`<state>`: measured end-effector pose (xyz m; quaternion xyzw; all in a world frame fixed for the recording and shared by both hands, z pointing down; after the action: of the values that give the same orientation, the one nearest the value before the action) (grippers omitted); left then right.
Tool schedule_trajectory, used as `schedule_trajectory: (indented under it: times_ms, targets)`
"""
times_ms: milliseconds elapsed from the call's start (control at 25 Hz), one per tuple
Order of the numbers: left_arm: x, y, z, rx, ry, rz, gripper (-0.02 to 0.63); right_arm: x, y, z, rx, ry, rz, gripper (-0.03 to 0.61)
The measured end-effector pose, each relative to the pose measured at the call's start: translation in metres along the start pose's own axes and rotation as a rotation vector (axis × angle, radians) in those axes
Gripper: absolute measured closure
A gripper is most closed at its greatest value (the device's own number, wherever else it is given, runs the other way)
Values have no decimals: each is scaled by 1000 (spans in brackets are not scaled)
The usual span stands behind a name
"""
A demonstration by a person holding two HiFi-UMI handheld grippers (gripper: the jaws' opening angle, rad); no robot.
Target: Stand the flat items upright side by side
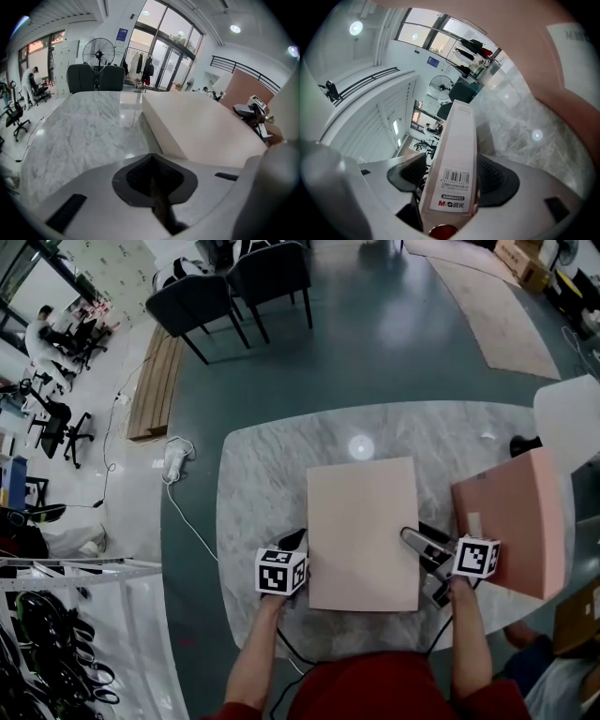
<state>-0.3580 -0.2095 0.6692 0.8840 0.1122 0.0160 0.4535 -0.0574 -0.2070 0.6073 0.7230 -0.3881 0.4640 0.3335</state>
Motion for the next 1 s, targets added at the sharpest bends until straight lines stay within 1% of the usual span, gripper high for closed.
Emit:
schedule_trajectory:
  times_ms: [40,200,320,440,480,680,840,880,920,1000]
  targets:
    - [0,0,0,1,-1,2,611,0,0,0,-7,12,11,245]
    - [0,0,2,5,-9,9,611,-10,2,-1,-6,79,115,268]
    - [0,-1,1,5,-13,15,611,-16,3,-4,-26,100,153,269]
    - [1,-3,0,8,-4,16,611,-23,8,-12,-68,137,207,267]
    - [2,-4,0,10,1,16,611,-26,9,-14,-69,136,209,264]
    - [1,-1,1,12,-2,15,611,-28,12,-14,-36,126,164,276]
    - [-2,1,0,9,9,9,611,-34,18,-16,-24,125,183,291]
    - [-2,1,0,8,9,8,611,-35,17,-18,-24,129,168,295]
    - [-2,1,0,7,7,7,611,-34,14,-19,-31,122,133,296]
    - [-2,-1,-1,11,-4,6,611,-29,4,-20,-52,87,35,299]
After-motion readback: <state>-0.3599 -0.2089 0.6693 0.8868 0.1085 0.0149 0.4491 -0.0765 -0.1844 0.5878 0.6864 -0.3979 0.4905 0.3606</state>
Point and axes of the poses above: the fingertips, and each gripper's own axes: y forward along the fingers, x to its right, z out of its top, the point moved 6 cm from there along -y, backward along the fingers, and after that the axes turned 15 degrees about z, right-handed, at the moved point
